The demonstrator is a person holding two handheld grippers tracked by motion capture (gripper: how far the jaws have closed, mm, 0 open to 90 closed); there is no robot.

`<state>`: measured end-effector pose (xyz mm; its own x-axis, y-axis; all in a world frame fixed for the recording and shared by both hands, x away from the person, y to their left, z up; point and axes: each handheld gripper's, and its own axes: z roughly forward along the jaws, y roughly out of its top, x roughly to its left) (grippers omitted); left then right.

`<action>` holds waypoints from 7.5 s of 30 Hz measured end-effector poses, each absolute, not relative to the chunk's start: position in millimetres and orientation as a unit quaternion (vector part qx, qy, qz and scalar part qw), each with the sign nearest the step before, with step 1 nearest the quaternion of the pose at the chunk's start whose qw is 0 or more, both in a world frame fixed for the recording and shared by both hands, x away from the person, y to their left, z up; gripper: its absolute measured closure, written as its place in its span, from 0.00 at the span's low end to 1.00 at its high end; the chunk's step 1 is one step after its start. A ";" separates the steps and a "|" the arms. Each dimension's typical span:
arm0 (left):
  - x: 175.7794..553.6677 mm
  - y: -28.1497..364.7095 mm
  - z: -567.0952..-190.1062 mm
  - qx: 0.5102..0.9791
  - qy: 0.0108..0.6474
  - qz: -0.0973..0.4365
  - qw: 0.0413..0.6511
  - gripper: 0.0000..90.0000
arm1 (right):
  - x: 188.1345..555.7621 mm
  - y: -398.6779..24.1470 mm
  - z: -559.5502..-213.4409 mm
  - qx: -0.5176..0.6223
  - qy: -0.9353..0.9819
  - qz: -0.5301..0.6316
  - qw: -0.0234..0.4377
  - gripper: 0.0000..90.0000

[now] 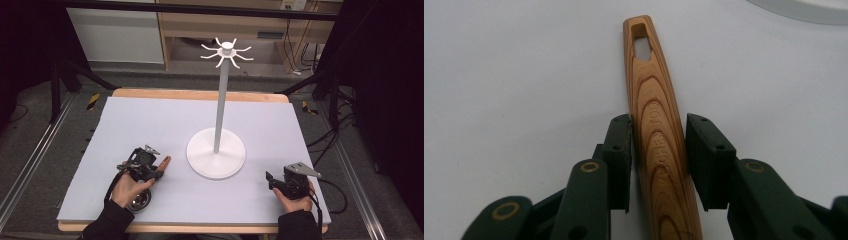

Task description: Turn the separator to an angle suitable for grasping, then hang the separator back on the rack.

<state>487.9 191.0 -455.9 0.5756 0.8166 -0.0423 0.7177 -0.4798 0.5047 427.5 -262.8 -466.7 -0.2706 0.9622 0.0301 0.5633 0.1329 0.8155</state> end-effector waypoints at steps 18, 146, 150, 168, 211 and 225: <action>488.9 178.9 -445.3 0.872 0.418 0.111 0.230 0.64 | 428.1 -263.7 -466.6 0.542 0.705 0.377 0.260 0.33; 432.4 219.1 -317.8 0.692 0.362 0.262 0.566 0.75 | 426.5 -264.1 -463.9 0.539 0.696 0.389 0.271 0.29; 433.5 215.9 -307.6 0.687 0.356 0.268 0.574 0.75 | 426.5 -263.7 -464.2 0.539 0.696 0.389 0.272 0.28; 440.3 191.1 -272.7 0.685 0.329 0.279 0.588 0.75 | 426.7 -264.5 -465.2 0.537 0.694 0.392 0.277 0.27; 450.2 145.6 -217.6 0.676 0.279 0.292 0.616 0.75 | 427.2 -265.1 -465.5 0.536 0.693 0.393 0.279 0.27; 463.0 132.2 -199.2 0.676 0.270 0.293 0.620 0.75 | 427.3 -265.2 -465.2 0.538 0.691 0.396 0.275 0.27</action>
